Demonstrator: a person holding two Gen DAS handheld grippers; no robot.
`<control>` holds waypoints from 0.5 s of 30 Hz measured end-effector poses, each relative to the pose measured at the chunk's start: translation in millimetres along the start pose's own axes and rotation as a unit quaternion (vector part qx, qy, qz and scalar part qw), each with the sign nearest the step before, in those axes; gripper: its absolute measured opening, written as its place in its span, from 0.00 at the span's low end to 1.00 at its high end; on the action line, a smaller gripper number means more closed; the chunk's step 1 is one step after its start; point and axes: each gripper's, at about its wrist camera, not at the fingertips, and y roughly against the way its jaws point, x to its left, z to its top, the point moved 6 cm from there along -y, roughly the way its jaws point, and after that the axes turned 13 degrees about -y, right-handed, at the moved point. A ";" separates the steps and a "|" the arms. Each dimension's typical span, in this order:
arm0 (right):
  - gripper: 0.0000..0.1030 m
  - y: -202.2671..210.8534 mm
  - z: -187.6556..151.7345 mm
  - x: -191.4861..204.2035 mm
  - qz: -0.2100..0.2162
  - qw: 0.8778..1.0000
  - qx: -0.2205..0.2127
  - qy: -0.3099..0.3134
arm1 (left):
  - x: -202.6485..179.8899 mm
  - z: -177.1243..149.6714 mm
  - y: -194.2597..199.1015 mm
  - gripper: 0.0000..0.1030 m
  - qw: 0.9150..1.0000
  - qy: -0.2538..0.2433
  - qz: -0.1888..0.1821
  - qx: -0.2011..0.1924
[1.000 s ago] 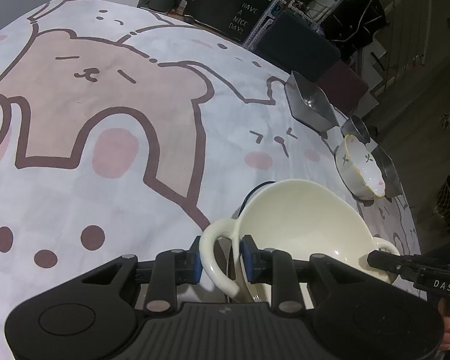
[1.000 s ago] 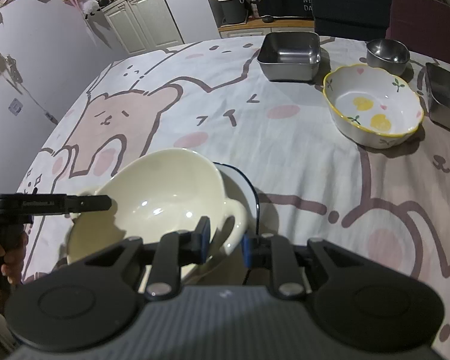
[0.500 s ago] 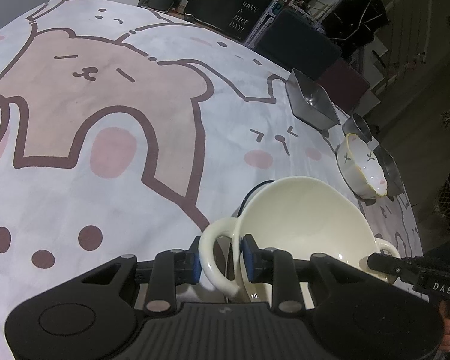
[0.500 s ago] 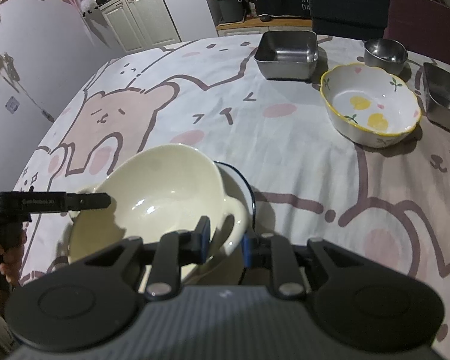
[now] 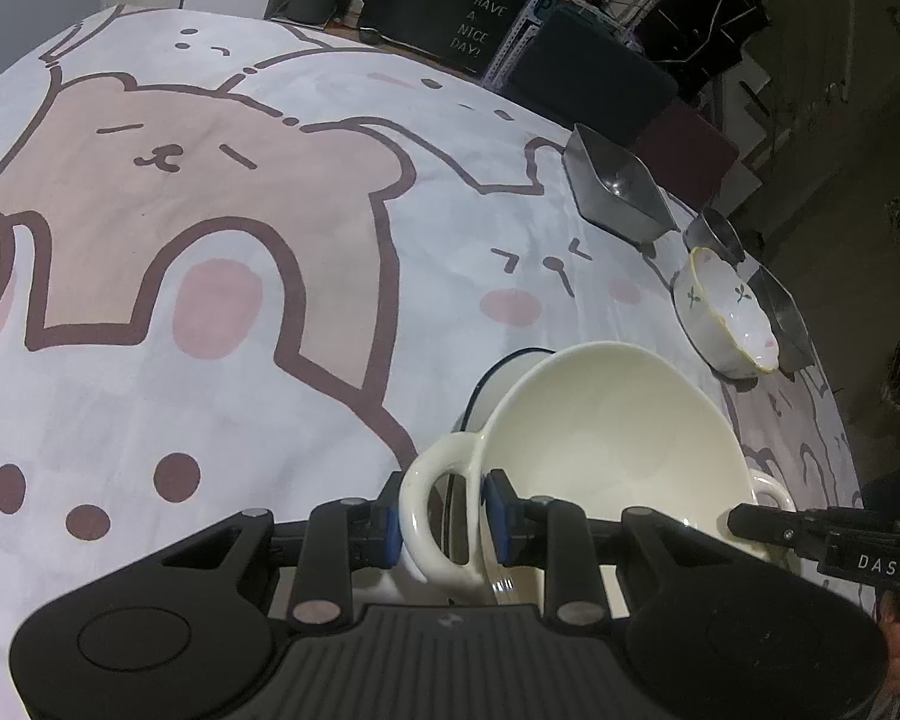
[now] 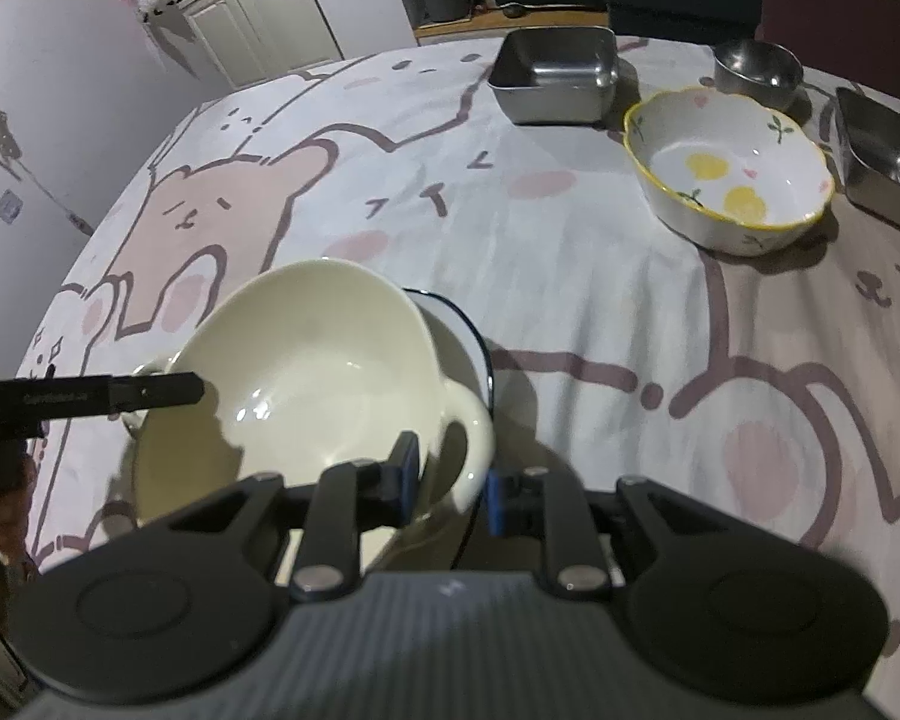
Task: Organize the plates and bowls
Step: 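Lower the cream bowl onto the dark-rimmed white plate with both grippers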
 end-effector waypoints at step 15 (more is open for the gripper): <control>0.27 -4.3 -1.8 -5.6 -0.002 1.000 0.008 -0.016 | -3.2 0.9 1.9 0.27 1.000 -0.010 0.005 0.001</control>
